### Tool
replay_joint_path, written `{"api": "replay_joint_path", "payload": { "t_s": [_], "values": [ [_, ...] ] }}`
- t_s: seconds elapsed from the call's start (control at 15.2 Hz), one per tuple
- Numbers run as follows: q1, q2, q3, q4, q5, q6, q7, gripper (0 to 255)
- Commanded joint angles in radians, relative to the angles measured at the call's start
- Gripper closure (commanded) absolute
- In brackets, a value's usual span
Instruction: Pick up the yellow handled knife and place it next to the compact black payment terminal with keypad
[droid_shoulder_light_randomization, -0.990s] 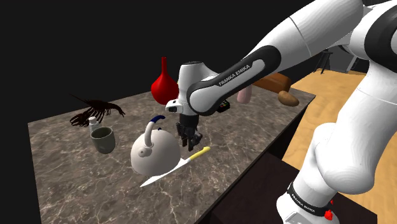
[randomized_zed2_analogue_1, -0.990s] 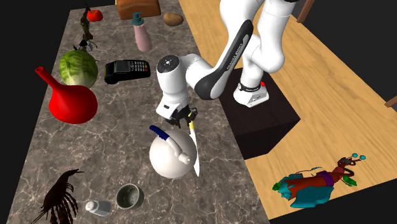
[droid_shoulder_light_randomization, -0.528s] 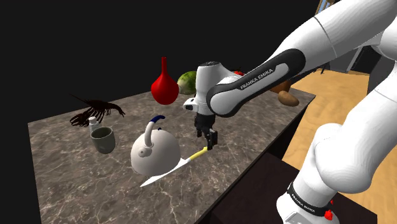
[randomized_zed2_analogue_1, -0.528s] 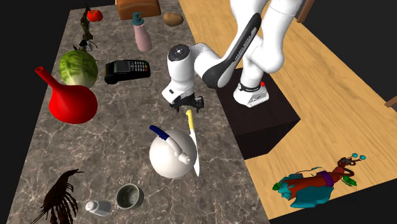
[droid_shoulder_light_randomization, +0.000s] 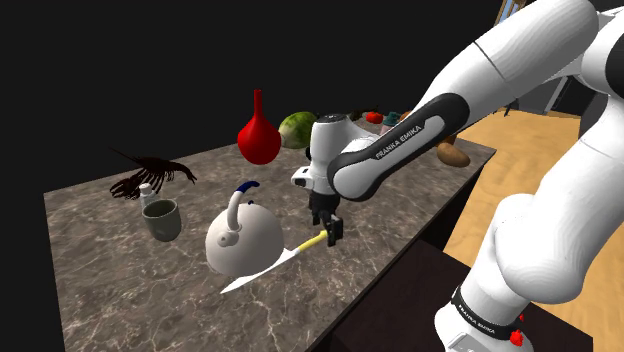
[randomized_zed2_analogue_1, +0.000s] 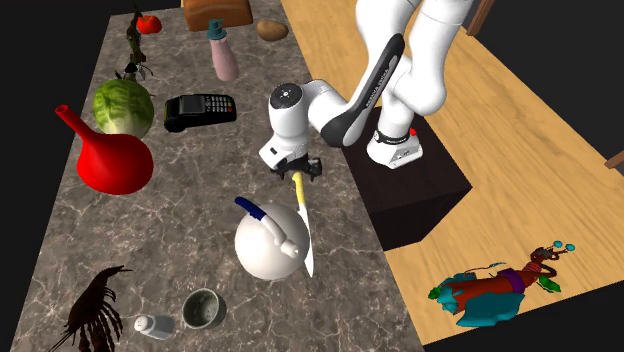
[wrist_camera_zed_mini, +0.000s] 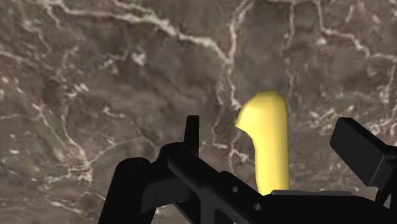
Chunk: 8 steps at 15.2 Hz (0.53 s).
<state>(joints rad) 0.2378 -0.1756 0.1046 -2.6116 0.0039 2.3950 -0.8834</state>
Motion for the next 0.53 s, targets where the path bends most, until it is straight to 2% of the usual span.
{"api": "replay_joint_path", "payload": {
  "t_s": [0.0,0.4,0.46],
  "values": [
    [-0.001,0.008,0.000,-0.002,-0.001,0.011,0.000,0],
    [-0.001,0.008,0.000,-0.002,-0.001,0.011,0.000,0],
    [-0.001,0.008,0.000,-0.002,-0.001,0.011,0.000,255]
  ]
}}
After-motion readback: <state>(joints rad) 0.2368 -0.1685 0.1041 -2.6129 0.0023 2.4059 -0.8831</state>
